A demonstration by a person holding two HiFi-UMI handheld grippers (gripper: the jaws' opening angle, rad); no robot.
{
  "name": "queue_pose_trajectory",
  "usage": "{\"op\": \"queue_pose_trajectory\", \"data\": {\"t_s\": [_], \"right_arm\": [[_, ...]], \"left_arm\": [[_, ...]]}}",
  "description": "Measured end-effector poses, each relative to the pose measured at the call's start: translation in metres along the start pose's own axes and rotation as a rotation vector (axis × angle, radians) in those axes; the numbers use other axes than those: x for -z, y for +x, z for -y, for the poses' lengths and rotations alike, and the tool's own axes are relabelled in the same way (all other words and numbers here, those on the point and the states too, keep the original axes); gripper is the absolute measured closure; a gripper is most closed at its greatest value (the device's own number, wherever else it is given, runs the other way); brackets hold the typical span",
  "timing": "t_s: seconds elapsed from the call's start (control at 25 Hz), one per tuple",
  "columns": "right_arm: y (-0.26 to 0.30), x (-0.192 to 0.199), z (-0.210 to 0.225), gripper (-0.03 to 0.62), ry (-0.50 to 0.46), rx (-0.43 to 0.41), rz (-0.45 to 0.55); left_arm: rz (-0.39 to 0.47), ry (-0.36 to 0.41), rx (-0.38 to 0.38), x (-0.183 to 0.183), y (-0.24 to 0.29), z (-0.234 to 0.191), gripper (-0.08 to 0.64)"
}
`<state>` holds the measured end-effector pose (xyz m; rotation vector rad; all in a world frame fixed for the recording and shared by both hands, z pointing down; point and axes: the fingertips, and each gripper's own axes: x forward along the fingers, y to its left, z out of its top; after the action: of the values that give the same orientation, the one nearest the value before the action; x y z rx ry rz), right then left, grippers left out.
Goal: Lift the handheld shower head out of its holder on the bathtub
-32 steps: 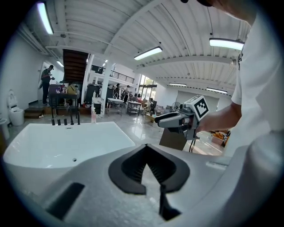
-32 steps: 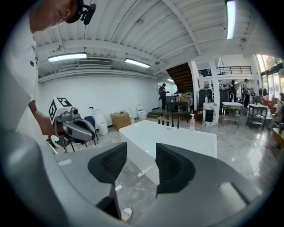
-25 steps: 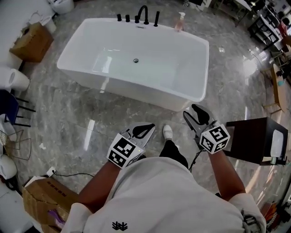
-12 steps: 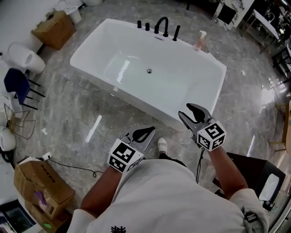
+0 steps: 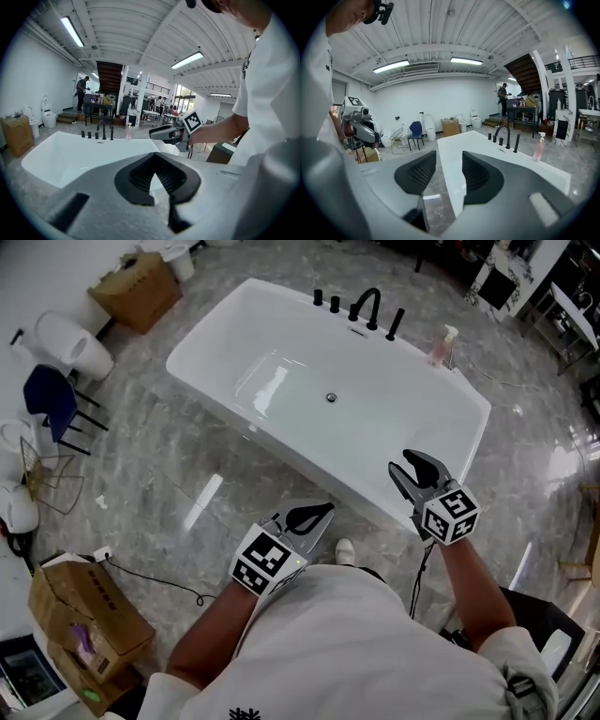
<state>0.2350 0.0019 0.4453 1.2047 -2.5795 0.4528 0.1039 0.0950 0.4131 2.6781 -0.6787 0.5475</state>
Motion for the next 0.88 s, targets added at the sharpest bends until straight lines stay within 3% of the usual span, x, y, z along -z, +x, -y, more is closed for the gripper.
{"op": "queue_pose_trajectory", "data": {"t_s": [0.28, 0.48, 0.88], "right_arm": [[0.069, -0.018, 0.002, 0.413, -0.004, 0.058, -0.012], [0.121, -0.014, 0.027, 0.419, -0.005, 0.069, -0.053], [0.218, -0.018, 0.206, 0.423, -0.091, 0.160, -0.137]], "left_arm": [[0.012, 0.032, 0.033, -0.007, -0.038, -0.053, 0.554], [0.020, -0.047, 0.006, -0.001, -0.040, -0.099, 0.554], [-0.019, -0.087, -0.097, -0.048, 0.027, -0.183, 0.554]]}}
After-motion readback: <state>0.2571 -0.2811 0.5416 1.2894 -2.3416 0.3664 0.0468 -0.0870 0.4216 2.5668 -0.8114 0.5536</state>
